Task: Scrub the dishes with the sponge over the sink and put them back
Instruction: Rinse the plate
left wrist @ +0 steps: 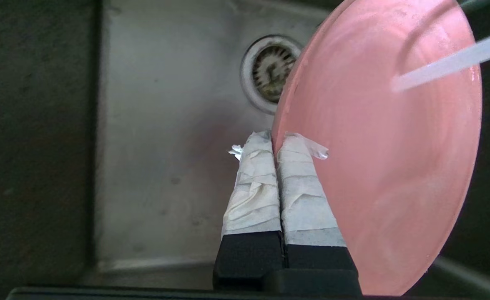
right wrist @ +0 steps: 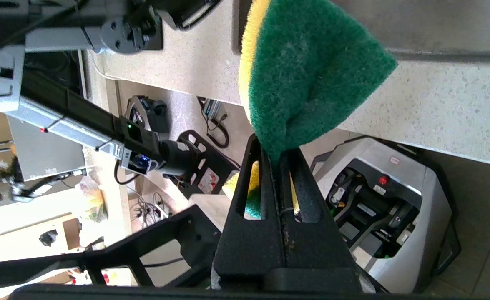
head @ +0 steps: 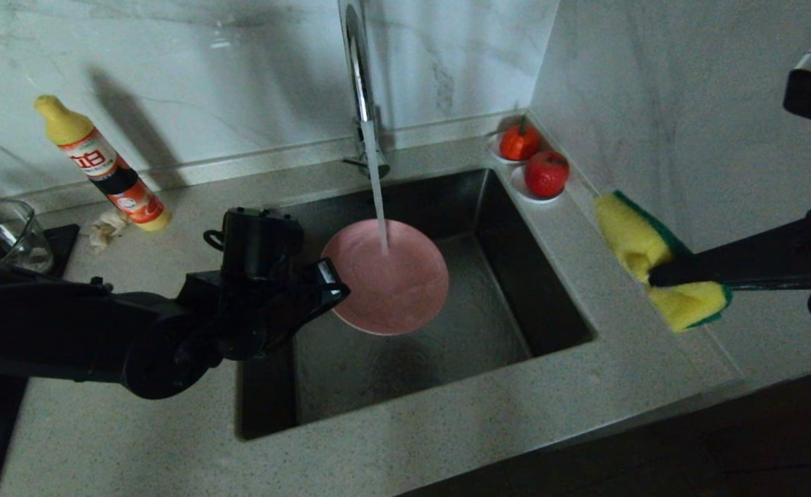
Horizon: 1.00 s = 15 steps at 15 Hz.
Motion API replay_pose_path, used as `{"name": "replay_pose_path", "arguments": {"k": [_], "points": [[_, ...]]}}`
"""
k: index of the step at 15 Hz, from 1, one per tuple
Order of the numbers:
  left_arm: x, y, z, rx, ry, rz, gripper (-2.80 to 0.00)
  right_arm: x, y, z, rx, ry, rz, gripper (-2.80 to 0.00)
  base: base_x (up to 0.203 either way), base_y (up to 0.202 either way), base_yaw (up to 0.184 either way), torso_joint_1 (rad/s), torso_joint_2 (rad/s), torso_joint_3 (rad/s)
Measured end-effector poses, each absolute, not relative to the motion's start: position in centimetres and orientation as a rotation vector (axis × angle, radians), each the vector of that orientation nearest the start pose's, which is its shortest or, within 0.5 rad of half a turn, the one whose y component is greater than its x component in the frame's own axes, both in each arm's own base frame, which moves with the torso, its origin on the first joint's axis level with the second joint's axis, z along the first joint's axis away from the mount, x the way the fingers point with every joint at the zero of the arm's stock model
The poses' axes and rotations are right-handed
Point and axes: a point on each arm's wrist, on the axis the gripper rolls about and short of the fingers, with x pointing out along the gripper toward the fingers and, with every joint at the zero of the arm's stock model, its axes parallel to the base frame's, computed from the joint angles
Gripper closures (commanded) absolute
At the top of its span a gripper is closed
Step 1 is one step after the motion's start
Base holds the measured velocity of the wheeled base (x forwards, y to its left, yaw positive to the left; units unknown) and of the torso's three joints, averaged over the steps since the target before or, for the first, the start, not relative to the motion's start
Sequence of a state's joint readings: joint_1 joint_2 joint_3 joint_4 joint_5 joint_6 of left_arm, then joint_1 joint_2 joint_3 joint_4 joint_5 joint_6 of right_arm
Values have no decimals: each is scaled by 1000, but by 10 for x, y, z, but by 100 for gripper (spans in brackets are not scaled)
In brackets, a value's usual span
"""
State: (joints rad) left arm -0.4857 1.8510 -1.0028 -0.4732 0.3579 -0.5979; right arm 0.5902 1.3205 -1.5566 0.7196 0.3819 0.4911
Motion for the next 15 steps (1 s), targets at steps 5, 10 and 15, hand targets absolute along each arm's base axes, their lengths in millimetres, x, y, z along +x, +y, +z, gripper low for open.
{"name": "replay_pose_path", "arguments": {"k": [5, 10, 15], "points": [[319, -159, 170, -443, 367, -28, 0, 131, 98, 357, 389, 722, 809, 0, 0, 0, 0, 0, 0, 0], [320, -160, 157, -425, 407, -24, 0, 130, 97, 357, 388, 721, 810, 0, 0, 0, 0, 0, 0, 0], [308, -150, 151, -383, 442, -9, 0, 131, 98, 356, 389, 723, 810, 0, 0, 0, 0, 0, 0, 0]]}}
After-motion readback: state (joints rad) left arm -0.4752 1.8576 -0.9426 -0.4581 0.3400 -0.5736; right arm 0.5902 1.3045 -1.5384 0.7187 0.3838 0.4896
